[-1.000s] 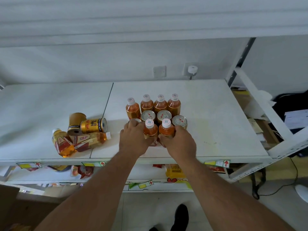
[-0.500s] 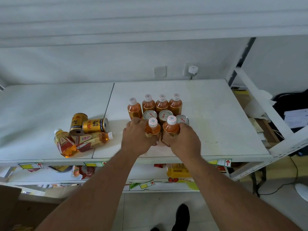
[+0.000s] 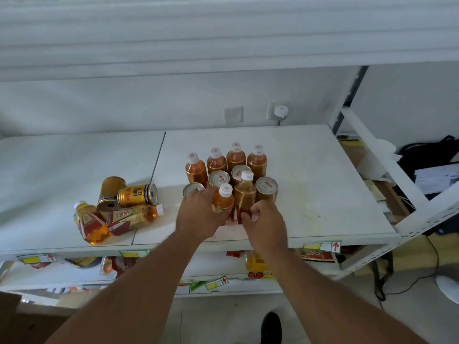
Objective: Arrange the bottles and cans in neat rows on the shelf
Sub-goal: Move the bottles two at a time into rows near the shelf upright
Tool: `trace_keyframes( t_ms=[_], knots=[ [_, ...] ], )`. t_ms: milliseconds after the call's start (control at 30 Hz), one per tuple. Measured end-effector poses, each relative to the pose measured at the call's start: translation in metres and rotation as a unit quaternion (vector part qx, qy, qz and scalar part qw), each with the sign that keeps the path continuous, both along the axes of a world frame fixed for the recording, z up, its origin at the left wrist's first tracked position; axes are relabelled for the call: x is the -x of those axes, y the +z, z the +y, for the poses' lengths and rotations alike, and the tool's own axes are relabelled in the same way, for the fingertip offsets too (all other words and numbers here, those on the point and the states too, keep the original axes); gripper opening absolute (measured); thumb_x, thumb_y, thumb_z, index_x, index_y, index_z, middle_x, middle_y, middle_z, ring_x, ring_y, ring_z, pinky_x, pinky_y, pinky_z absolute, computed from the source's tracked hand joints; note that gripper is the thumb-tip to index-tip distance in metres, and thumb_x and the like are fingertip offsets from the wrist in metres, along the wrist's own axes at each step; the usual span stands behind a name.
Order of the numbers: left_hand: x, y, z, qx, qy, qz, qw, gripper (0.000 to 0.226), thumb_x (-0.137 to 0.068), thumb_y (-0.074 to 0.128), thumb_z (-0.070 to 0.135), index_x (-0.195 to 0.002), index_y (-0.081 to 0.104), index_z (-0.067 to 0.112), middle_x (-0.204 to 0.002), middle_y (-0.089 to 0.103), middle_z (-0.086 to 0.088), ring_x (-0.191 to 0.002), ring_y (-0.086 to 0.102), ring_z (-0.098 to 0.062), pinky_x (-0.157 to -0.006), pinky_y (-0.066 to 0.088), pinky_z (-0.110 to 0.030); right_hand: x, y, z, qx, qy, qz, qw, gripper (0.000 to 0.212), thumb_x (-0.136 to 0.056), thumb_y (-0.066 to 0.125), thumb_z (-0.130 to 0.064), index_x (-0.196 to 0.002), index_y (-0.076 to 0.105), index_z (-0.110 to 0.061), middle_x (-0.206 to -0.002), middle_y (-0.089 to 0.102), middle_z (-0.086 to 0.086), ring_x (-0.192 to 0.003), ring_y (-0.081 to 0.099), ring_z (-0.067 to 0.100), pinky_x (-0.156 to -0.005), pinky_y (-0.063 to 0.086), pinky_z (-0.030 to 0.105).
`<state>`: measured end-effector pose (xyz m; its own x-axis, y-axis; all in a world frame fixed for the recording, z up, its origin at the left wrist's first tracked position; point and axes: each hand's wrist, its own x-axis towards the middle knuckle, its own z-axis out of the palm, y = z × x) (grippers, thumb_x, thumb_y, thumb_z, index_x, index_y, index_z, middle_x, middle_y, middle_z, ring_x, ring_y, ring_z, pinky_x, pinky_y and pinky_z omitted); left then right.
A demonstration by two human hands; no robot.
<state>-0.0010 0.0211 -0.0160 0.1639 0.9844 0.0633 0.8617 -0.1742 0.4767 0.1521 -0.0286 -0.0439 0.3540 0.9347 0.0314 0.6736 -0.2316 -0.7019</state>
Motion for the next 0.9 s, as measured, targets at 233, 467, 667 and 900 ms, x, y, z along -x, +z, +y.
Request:
trace_keyframes(
  t_ms=[233, 467, 667, 900],
  knots=[
    [0.002, 0.004, 0.003, -0.008, -0.003, 0.022, 1.000, 0.059, -0.071, 0.069, 0.060, -0.123, 0.057, 0.034, -0.112, 0.070, 0.007, -0.105, 0.064, -0.019, -0.087, 0.054, -0.041, 0.011, -0.002, 0.014, 0.008, -0.054, 0.119, 0.991, 0.033, -0.083, 0.075, -0.048, -0.102, 0.056, -0.028, -0.092, 0.068, -0.012, -0.083, 0.065, 0.011, -0.076, 0.055, 0.031],
    [0.009, 0.002, 0.004, 0.020, 0.011, 0.017, 1.000, 0.052, -0.077, 0.068, 0.057, -0.123, 0.056, 0.037, -0.110, 0.071, 0.008, -0.100, 0.066, -0.018, -0.083, 0.053, -0.036, 0.024, 0.001, 0.029, 0.057, -0.080, 0.131, 0.986, 0.041, -0.083, 0.072, -0.052, -0.108, 0.063, -0.021, -0.099, 0.069, -0.003, -0.092, 0.067, 0.021, -0.080, 0.056, 0.037],
    [0.014, 0.001, 0.002, 0.056, 0.018, -0.022, 0.998, 0.052, -0.078, 0.072, 0.051, -0.125, 0.053, 0.039, -0.114, 0.069, 0.011, -0.104, 0.065, -0.016, -0.080, 0.051, -0.033, 0.027, 0.004, 0.027, 0.080, -0.068, 0.156, 0.982, 0.051, -0.083, 0.076, -0.038, -0.123, 0.050, -0.019, -0.114, 0.065, 0.003, -0.102, 0.065, 0.026, -0.084, 0.055, 0.039],
    [0.018, -0.006, 0.004, 0.075, 0.017, -0.047, 0.996, 0.061, -0.078, 0.073, 0.048, -0.133, 0.049, 0.041, -0.124, 0.066, 0.013, -0.111, 0.063, -0.017, -0.089, 0.054, -0.039, 0.021, 0.006, 0.016, 0.088, -0.023, 0.155, 0.984, 0.067, -0.079, 0.081, -0.037, -0.132, 0.043, -0.024, -0.126, 0.062, 0.000, -0.114, 0.061, 0.027, -0.095, 0.049, 0.041]
  ],
)
